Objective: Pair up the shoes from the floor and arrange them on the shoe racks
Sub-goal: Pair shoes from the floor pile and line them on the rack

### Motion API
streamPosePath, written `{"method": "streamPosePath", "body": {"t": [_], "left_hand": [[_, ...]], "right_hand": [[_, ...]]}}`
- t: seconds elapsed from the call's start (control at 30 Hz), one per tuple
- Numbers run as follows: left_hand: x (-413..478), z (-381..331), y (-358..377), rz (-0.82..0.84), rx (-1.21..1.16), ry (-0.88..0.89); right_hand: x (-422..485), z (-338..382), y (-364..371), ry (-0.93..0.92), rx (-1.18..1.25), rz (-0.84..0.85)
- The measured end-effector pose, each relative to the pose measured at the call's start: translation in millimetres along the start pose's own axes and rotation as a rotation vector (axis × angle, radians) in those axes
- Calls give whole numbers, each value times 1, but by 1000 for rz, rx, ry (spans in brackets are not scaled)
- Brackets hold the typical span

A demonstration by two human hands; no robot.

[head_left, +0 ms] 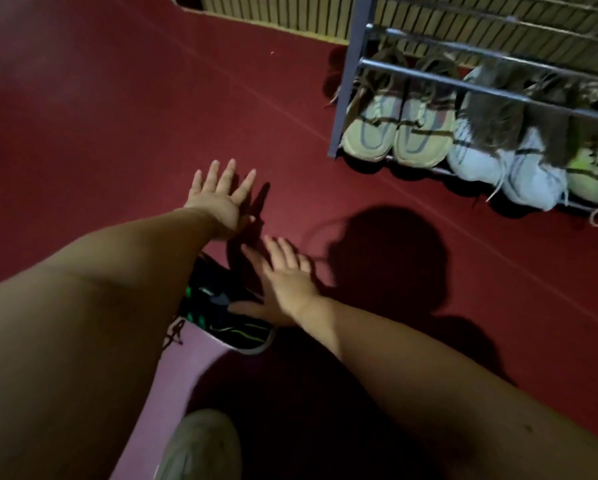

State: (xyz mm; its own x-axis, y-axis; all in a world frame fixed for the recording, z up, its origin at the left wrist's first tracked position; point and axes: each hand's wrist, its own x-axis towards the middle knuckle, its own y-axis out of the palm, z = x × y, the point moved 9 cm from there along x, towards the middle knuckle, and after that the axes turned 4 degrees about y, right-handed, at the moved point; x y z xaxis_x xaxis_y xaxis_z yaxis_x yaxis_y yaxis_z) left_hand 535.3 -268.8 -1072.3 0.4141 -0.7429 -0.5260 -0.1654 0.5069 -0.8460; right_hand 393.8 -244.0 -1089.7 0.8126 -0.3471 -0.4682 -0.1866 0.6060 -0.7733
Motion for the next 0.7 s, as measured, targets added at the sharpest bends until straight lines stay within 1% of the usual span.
{"method": "streamPosePath", "body": {"t": [0.07,0.13,0.23,0.3,0.37,0.47,0.53,0.63,0.7], "left_hand": [[-9,11,5,1,-27,-22],[-16,23,5,-16,-68,-48],[-23,43,7,-30,-117,-94],[-26,54,9,-24,-130,-132],[-28,63,11,-24,-149,-165],[-26,69,9,-44,-176,-177],[-22,67,5,-65,-189,-162],[-17,56,5,-82,-213,-128],[-11,40,7,-84,-210,-76]], "right_hand": [[-4,24,26,-58,-70,107],[-7,37,44,-63,-158,148],[-8,43,48,-21,-228,99],[-5,46,42,-60,-269,51],[0,44,31,-136,-314,5],[9,27,7,-252,-437,-23],[13,6,-9,-279,-475,30],[16,-36,-27,-240,-499,107],[12,-65,-41,-171,-477,120]]}}
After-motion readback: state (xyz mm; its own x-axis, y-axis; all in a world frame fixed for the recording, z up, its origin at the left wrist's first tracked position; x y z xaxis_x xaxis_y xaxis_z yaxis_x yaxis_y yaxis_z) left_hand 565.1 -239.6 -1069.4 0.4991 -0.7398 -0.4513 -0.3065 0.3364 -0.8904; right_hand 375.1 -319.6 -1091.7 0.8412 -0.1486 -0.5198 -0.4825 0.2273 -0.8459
